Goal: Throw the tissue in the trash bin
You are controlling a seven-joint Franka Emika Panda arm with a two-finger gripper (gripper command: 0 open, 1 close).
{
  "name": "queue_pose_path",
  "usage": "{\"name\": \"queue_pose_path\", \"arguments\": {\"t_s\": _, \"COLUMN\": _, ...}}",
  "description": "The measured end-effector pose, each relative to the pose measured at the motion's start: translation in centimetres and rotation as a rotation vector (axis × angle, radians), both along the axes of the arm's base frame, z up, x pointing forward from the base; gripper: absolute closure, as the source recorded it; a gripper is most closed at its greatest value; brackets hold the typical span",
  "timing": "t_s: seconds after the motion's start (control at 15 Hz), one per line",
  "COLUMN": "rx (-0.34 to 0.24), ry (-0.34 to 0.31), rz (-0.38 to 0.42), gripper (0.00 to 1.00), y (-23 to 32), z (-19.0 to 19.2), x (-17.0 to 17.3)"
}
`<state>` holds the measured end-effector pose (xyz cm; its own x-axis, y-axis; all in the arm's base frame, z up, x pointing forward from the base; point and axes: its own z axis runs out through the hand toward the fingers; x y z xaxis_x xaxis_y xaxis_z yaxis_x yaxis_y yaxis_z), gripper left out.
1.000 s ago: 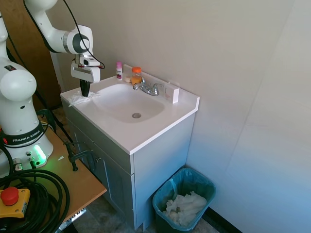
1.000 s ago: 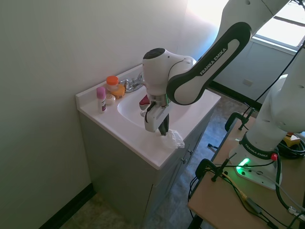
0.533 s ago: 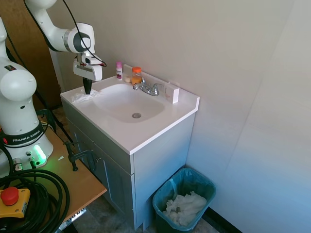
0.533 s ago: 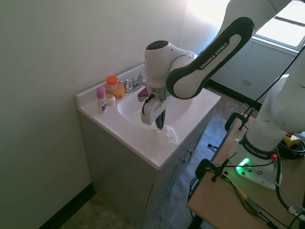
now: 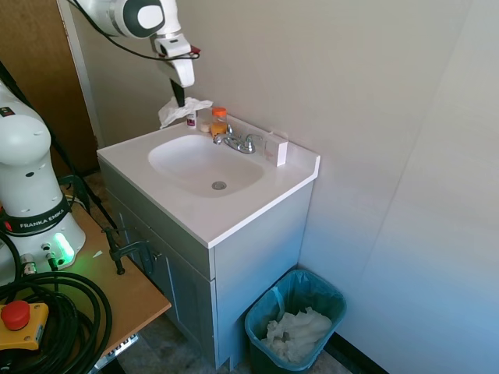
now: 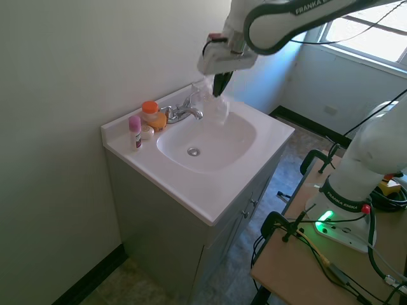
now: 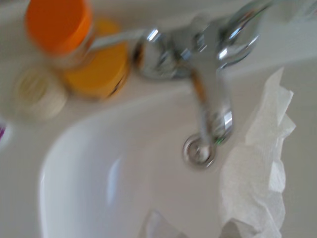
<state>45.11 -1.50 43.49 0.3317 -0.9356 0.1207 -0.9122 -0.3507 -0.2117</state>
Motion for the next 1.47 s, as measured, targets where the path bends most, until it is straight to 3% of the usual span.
{"name": "queue_pose_path", "arguments": {"t_s": 0.33, "rx": 0.020, "ry": -0.131, "rz": -0.320, "gripper": 1.00, "y": -14.3, "z": 0.7, "x": 1.0}}
{"name": "queue_pose_path", "arguments": {"t_s": 0.67, "rx": 0.012, "ry": -0.142, "rz": -0.574, "gripper": 1.00, "y": -26.6, "z": -2.3, "x": -1.8}}
{"name": "queue_pose_path", "arguments": {"t_s": 1.0, "rx": 0.009, "ry": -0.072, "rz": -0.756, "gripper": 1.00, "y": -34.3, "z": -8.8, "x": 1.0}}
{"name": "queue_pose_path", "arguments": {"t_s": 1.47, "rx": 0.036, "ry": 0.080, "rz": -0.895, "gripper": 1.00, "y": -40.0, "z": -21.7, "x": 4.5}}
